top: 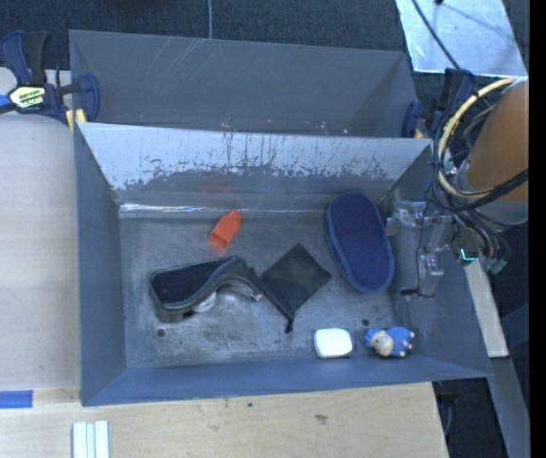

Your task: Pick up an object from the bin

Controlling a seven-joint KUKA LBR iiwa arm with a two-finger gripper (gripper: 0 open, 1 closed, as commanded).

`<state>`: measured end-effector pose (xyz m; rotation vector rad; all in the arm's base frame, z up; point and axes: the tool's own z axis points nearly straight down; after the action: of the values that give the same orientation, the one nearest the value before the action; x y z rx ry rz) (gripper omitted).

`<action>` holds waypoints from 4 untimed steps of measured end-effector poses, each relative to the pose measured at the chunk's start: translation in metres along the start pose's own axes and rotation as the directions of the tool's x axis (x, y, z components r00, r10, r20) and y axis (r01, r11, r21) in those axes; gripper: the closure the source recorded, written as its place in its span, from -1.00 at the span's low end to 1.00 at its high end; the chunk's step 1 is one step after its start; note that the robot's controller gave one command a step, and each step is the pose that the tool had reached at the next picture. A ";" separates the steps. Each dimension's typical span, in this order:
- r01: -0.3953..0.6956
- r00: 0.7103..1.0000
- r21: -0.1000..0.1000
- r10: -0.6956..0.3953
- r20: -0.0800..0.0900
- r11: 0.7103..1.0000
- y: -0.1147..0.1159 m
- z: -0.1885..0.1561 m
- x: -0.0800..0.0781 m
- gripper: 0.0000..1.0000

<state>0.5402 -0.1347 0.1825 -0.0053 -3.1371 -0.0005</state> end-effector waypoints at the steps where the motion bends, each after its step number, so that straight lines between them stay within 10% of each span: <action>1: -0.539 0.842 -0.004 0.539 0.007 0.842 0.005 0.111 -0.022 -1.00; 3: -0.835 0.550 -0.006 0.835 0.006 0.550 0.045 0.079 -0.005 -1.00; 4: -0.908 0.418 -0.003 0.908 0.007 0.418 0.049 0.112 -0.031 -1.00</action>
Offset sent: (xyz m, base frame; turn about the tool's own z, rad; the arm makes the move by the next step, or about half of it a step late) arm 0.0193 0.0056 -0.1125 0.5712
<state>0.5704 -0.0862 0.0704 -1.7010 -2.6449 0.0054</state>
